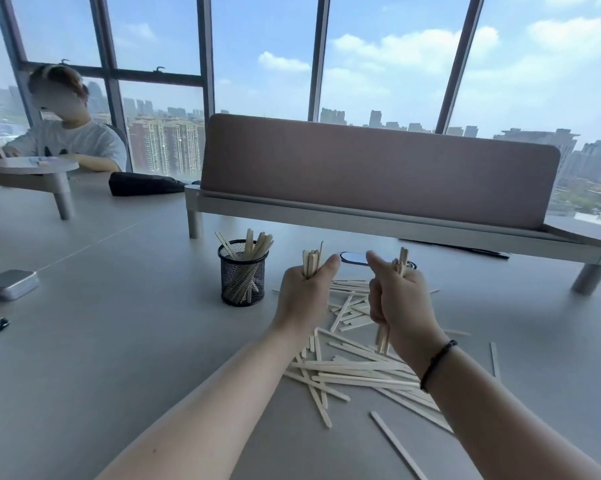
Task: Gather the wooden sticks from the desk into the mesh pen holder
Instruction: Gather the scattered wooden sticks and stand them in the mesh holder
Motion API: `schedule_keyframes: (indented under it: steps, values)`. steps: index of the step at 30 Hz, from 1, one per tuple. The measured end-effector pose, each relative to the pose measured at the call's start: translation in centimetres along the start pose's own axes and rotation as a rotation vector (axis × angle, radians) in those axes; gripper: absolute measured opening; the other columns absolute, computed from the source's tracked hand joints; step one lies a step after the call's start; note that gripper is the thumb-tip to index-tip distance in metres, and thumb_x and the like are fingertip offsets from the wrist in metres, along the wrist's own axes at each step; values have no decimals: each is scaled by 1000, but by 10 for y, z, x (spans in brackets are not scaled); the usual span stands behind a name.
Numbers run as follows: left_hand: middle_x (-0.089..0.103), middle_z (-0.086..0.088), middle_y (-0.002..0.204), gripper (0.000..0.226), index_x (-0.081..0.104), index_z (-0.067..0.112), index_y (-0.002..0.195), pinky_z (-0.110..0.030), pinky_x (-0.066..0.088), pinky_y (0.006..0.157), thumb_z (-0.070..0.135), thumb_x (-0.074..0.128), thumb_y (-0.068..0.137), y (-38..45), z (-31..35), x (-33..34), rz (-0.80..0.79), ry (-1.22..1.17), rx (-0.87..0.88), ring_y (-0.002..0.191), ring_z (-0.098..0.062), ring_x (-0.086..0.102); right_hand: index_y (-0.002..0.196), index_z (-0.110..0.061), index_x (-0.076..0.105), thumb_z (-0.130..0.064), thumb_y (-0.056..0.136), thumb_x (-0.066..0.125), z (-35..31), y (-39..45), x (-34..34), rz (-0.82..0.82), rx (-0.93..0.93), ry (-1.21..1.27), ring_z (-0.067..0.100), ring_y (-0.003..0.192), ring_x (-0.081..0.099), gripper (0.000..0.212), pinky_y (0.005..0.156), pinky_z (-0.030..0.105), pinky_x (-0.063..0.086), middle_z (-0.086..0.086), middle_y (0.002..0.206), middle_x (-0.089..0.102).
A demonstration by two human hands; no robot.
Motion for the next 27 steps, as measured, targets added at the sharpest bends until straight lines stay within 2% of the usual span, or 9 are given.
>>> schedule_keyframes:
  steps: [2, 3, 5, 9, 12, 16, 20, 23, 27]
  values:
    - [28, -13, 53, 73, 32, -4, 57, -44, 27, 52, 58, 63, 80, 6, 11, -13, 13, -54, 27, 50, -26, 28, 41, -25, 29, -28, 97, 57, -16, 6, 23, -46, -16, 14, 15, 38, 20, 63, 45, 26, 21, 3, 42, 25]
    - [28, -12, 51, 69, 31, 2, 52, -42, 25, 50, 55, 64, 82, 9, 17, -22, 22, -82, 43, 48, -24, 27, 43, -25, 29, -28, 97, 56, -22, 10, 37, -73, -13, 39, 15, 39, 19, 61, 45, 25, 20, 2, 42, 24]
    - [28, -5, 43, 62, 31, 19, 44, -30, 23, 49, 44, 65, 90, 17, 26, -45, 70, -153, 50, 41, -20, 25, 45, -27, 28, -28, 98, 56, -28, 17, 68, -129, 11, 92, 15, 40, 18, 59, 44, 24, 18, 0, 44, 24]
    - [24, 3, 37, 69, 28, 23, 39, -26, 34, 56, 32, 62, 98, 42, 46, -93, 209, -314, 61, 33, -16, 20, 50, -25, 26, -30, 97, 57, -27, 34, 127, -172, 82, 210, 14, 41, 15, 57, 44, 24, 14, -1, 46, 21]
    - [23, 6, 36, 74, 28, 21, 34, -19, 25, 41, 33, 59, 101, 63, 60, -125, 300, -384, 116, 31, -13, 22, 41, -25, 29, -35, 97, 56, -22, 51, 158, -126, 112, 277, 16, 35, 19, 63, 45, 27, 19, -1, 42, 24]
    - [29, 4, 36, 75, 29, 22, 34, -23, 32, 45, 46, 56, 100, 87, 60, -145, 329, -323, 126, 35, -15, 30, 34, -21, 36, -49, 97, 52, -18, 77, 184, -77, 115, 296, 15, 34, 30, 71, 50, 31, 33, 0, 38, 32]
    - [42, -6, 54, 58, 43, 15, 58, -35, 38, 56, 63, 60, 86, 107, 41, -154, 372, -207, 85, 50, -22, 43, 37, -22, 39, -54, 96, 49, -18, 98, 201, -75, 64, 225, 19, 40, 40, 69, 52, 31, 41, 5, 43, 38]
    - [47, -3, 54, 55, 44, 20, 55, -35, 42, 61, 60, 62, 88, 116, 23, -155, 346, -97, 92, 56, -21, 48, 49, -16, 39, -56, 95, 50, -13, 108, 209, -80, 53, 178, 21, 45, 42, 62, 51, 29, 42, 8, 49, 40]
    - [46, -3, 53, 57, 43, 21, 52, -28, 40, 55, 54, 61, 94, 121, 18, -157, 342, -40, 112, 53, -21, 47, 48, -16, 38, -56, 96, 49, -14, 114, 213, -70, 48, 217, 22, 44, 40, 63, 52, 31, 42, 5, 46, 38]
Point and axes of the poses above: each hand's wrist, its own y-axis towards the middle knuckle, its own x-axis out of the palm, z = x × y, the point moved 8 cm from there along y, towards the middle knuckle
